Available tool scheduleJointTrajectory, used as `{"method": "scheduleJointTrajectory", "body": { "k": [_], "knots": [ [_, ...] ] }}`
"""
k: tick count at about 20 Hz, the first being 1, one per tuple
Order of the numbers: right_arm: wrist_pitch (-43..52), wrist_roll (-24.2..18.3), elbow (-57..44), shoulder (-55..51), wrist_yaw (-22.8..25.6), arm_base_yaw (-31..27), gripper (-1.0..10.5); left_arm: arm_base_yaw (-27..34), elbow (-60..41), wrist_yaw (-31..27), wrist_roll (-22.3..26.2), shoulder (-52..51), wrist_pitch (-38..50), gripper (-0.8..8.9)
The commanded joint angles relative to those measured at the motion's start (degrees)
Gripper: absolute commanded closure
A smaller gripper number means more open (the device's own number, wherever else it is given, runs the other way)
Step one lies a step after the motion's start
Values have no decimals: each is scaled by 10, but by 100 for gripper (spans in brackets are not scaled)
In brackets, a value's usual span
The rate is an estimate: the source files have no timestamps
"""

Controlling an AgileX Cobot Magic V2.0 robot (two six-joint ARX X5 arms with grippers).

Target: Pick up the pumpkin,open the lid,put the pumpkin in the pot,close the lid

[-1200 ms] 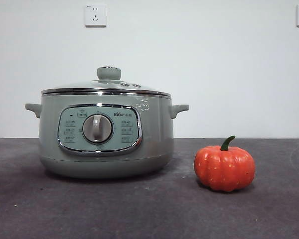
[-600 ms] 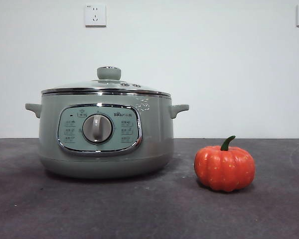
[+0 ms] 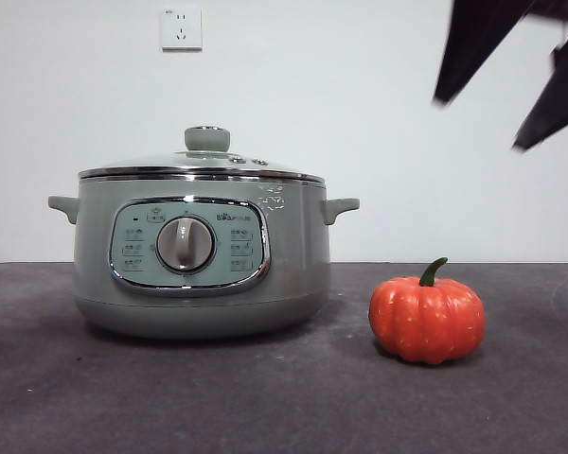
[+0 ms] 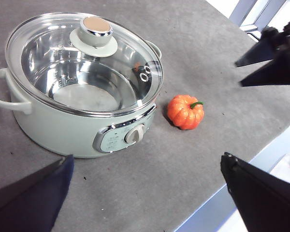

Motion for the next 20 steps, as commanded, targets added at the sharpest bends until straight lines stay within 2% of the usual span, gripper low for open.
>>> {"method": "scheduleJointTrajectory", "body": {
  "k": [1, 9, 20],
  "knots": [
    [26, 4, 1, 50, 26, 22, 221, 1, 1, 3, -3, -2, 1, 86],
    [93, 8, 1, 179, 100, 66, 221, 1, 1, 3, -3, -2, 1, 86],
    [108, 13, 1, 265, 102, 68, 241, 1, 1, 3, -3, -2, 1, 86]
  ]
}}
